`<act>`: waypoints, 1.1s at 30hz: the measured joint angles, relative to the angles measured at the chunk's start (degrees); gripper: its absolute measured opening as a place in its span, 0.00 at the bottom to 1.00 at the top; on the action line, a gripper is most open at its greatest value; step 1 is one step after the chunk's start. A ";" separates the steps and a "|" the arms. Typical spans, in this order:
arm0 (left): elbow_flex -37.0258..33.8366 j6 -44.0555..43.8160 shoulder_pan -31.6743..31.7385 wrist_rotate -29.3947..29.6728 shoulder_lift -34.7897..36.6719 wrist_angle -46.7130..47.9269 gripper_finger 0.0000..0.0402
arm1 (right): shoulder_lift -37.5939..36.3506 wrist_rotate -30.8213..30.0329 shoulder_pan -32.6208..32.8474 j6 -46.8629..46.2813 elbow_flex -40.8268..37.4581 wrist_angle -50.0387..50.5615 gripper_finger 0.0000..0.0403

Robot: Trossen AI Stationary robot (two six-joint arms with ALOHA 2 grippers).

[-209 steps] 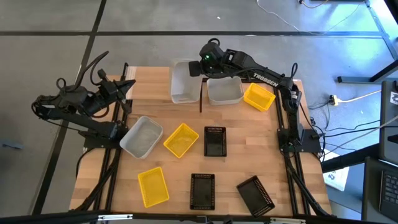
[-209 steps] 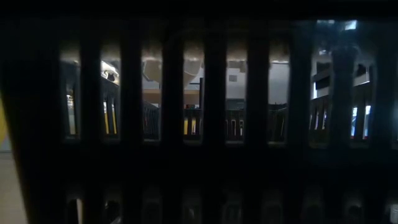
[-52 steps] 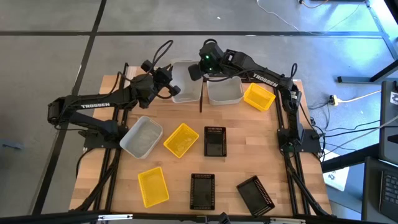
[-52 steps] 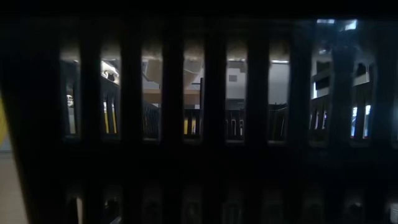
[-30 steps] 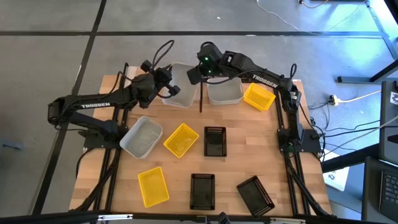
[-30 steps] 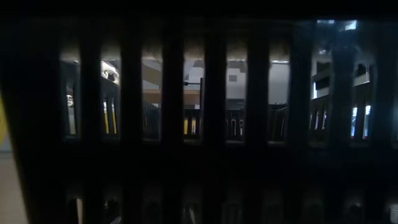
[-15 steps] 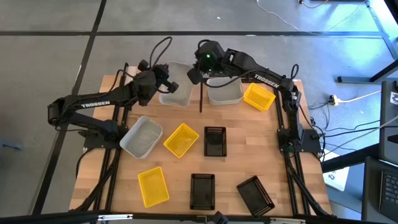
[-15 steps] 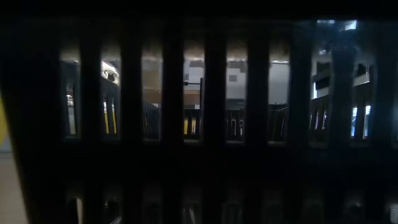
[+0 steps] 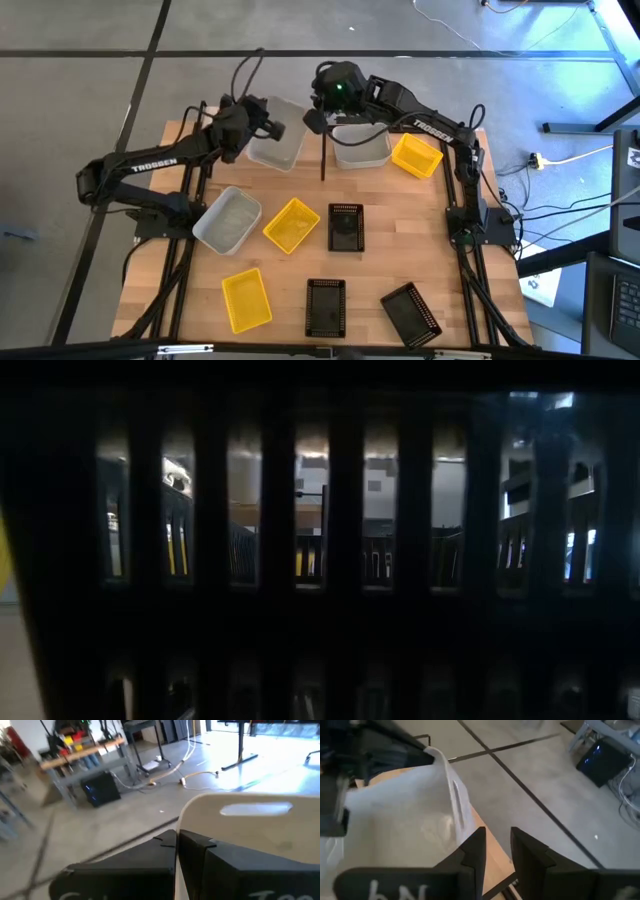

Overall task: Stack baskets on shelf by color
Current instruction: Put the bottom right gray bin on the shelf

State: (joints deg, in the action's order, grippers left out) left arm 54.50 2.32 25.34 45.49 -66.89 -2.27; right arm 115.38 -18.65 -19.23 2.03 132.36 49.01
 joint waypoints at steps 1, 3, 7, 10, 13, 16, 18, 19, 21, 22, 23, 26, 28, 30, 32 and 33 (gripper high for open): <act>0.00 -1.96 0.76 -1.10 -0.02 0.64 0.00 | -0.01 0.05 0.26 0.84 0.01 0.01 0.21; 0.00 -5.10 1.97 -2.50 -0.56 1.36 0.00 | -0.01 0.11 0.73 1.98 0.01 0.03 0.21; 0.00 -9.91 4.02 -3.38 -1.69 2.29 0.00 | -0.01 0.28 1.49 3.18 0.01 0.02 0.21; 0.00 -11.84 5.21 -4.54 -2.66 2.61 0.00 | -0.01 0.28 1.84 3.47 0.01 0.04 0.21; 0.00 -13.78 5.83 -4.71 -4.21 2.76 0.00 | -0.01 0.26 2.08 4.54 0.01 0.07 0.21; 0.00 -14.27 6.24 -4.86 -5.48 2.75 0.00 | -0.01 0.26 2.19 4.60 0.01 0.09 0.21; 0.02 -14.41 6.30 -4.78 -6.01 2.71 0.00 | -0.01 0.26 2.23 4.70 0.01 0.11 0.21; 0.02 -14.44 6.30 -4.78 -6.12 2.74 0.00 | -0.01 0.26 2.23 4.70 0.01 0.11 0.21; 0.07 -14.40 6.28 -4.74 -6.29 2.67 0.00 | -0.01 0.26 2.23 4.71 0.01 0.11 0.21; 0.07 -14.38 6.25 -4.76 -6.36 2.71 0.00 | -0.01 0.26 2.23 4.70 0.01 0.11 0.21; 0.07 -14.23 6.28 -4.76 -6.36 2.84 0.00 | -0.01 0.26 2.23 4.69 0.01 0.11 0.21; 0.07 -12.03 6.28 -4.74 -6.36 2.87 0.00 | -0.01 0.26 2.23 4.71 0.01 0.13 0.21; 0.07 -10.96 6.28 -5.23 -6.36 2.87 0.00 | -0.01 0.26 2.23 4.71 0.01 0.15 0.21; 0.07 -10.88 6.46 -6.79 -6.36 2.85 0.00 | -0.01 0.26 2.23 4.71 0.01 0.14 0.21; 0.07 -11.01 6.68 -7.82 -6.36 2.87 0.00 | -0.01 0.26 2.23 4.71 0.01 0.15 0.21; 0.07 -11.13 6.69 -8.10 -6.36 2.87 0.00 | -0.01 0.26 2.23 4.71 0.01 0.14 0.21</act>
State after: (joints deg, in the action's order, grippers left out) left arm 54.57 -8.81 32.03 37.39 -73.25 0.60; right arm 115.37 -18.39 -16.99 6.74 132.38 49.15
